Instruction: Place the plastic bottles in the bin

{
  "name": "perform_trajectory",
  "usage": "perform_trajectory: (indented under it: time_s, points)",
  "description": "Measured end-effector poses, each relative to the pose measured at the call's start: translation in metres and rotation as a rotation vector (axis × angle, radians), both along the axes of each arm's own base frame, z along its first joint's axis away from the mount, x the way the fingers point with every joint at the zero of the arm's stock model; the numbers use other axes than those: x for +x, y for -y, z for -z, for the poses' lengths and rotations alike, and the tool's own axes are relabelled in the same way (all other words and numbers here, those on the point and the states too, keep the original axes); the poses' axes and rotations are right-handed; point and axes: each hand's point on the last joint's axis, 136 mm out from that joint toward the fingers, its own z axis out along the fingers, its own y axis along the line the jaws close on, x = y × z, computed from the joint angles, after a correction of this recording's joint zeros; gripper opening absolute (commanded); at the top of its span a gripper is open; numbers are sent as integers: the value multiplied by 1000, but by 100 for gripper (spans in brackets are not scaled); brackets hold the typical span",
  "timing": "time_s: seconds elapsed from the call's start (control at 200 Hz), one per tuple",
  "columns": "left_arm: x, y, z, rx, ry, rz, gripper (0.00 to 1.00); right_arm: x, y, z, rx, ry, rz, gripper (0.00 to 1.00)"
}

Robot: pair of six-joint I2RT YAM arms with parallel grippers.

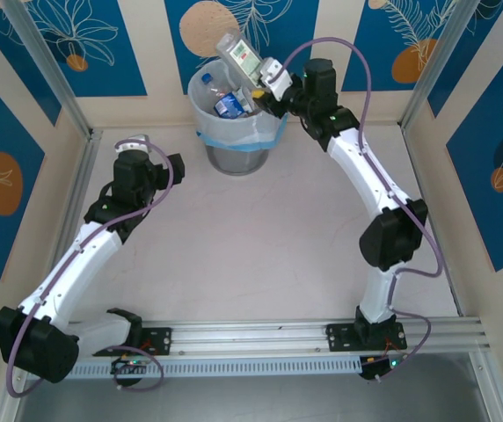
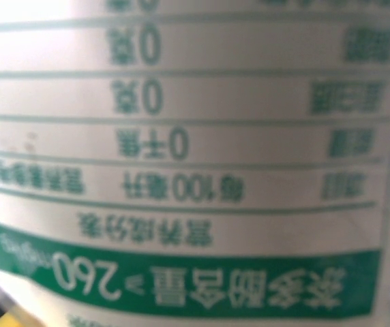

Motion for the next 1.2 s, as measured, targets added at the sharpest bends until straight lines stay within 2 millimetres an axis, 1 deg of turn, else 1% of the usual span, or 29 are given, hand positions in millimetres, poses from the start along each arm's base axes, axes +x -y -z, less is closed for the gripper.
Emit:
perform_trajectory:
  time_s: [0.1, 0.265, 0.34, 0.39, 0.52, 0.59, 0.755, 0.85, 0.925, 1.045, 1.11, 1.2]
  points:
    - [-1, -1, 0, 1, -3, -1, 99, 23, -9, -7, 42, 50, 6, 0]
    - [-4, -3, 2, 5, -14, -5, 99, 60, -21, -14, 70, 93, 25, 0]
    - [-5, -4, 3, 5, -14, -7, 99, 73, -24, -8, 70, 85, 37, 0]
    - [-7, -5, 3, 6, -15, -9, 99, 78, -26, 1, 65, 63, 40, 0]
    - [-9, -9, 4, 12, -22, -21, 99, 80, -32, 30, 32, -23, 32, 3]
    - [-10, -11, 4, 13, -22, -24, 99, 77, -38, 41, 19, -57, 26, 7]
    - [-11, -12, 8, 16, -28, -28, 99, 74, -50, 54, 27, -103, 16, 24]
    - [-11, -12, 8, 16, -29, -29, 99, 77, -54, 62, 21, -112, 37, 29]
    - [-11, -13, 8, 16, -29, -29, 99, 81, -56, 68, 15, -111, 60, 33]
    - [-11, -13, 9, 17, -32, -32, 99, 87, -54, 79, -4, -126, 99, 48]
    - [-11, -14, 10, 19, -36, -33, 99, 88, -54, 84, -18, -130, 118, 52]
    - [-11, -15, 10, 19, -38, -36, 99, 89, -52, 86, -40, -121, 135, 58]
